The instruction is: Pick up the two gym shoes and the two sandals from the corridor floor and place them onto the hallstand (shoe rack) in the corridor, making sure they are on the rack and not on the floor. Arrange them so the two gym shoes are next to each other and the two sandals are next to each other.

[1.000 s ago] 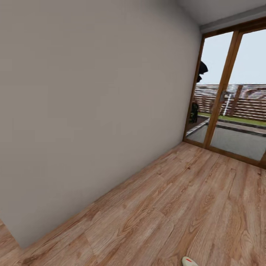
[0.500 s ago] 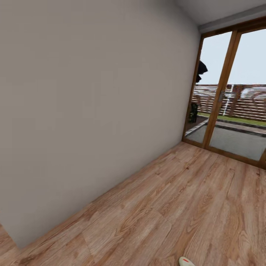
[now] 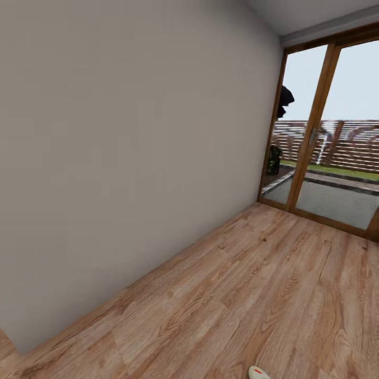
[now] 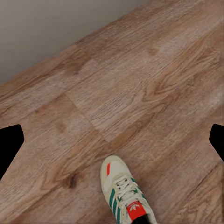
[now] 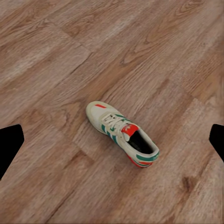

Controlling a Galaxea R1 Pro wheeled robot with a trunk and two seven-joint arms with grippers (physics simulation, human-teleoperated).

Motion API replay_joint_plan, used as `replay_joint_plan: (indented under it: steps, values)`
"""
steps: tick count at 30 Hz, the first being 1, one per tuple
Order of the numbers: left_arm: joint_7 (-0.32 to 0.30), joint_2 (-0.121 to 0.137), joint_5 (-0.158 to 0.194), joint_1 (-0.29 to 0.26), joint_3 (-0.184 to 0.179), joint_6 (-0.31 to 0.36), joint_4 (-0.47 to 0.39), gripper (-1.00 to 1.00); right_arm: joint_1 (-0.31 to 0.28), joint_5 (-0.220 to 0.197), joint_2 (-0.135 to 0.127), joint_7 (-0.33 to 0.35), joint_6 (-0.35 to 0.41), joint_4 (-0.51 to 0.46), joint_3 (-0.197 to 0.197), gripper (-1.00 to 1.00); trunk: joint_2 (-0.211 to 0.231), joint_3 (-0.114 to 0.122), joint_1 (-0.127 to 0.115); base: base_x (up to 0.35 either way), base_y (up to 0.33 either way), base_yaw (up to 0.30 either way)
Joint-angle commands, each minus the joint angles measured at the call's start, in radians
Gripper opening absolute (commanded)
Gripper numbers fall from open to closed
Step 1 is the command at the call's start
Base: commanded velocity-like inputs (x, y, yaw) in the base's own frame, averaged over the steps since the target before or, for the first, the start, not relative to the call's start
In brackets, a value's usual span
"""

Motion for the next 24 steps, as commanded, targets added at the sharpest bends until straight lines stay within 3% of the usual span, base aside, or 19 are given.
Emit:
replay_joint_plan:
  steps: [1, 24]
  values:
    - [0.0, 0.0, 0.0, -0.001, 0.001, -0.003, 0.001, 1.0, -0.001, -0.01, 0.0, 0.0, -0.004, 0.001, 0.003, 1.0, -0.001, -0.001, 0.0, 0.0, -0.121, 0.0]
    - [0.0, 0.0, 0.0, -0.001, 0.001, -0.003, 0.001, 1.0, -0.001, -0.011, 0.0, 0.0, -0.004, 0.001, 0.003, 1.0, -0.001, -0.001, 0.0, 0.0, -0.221, 0.0]
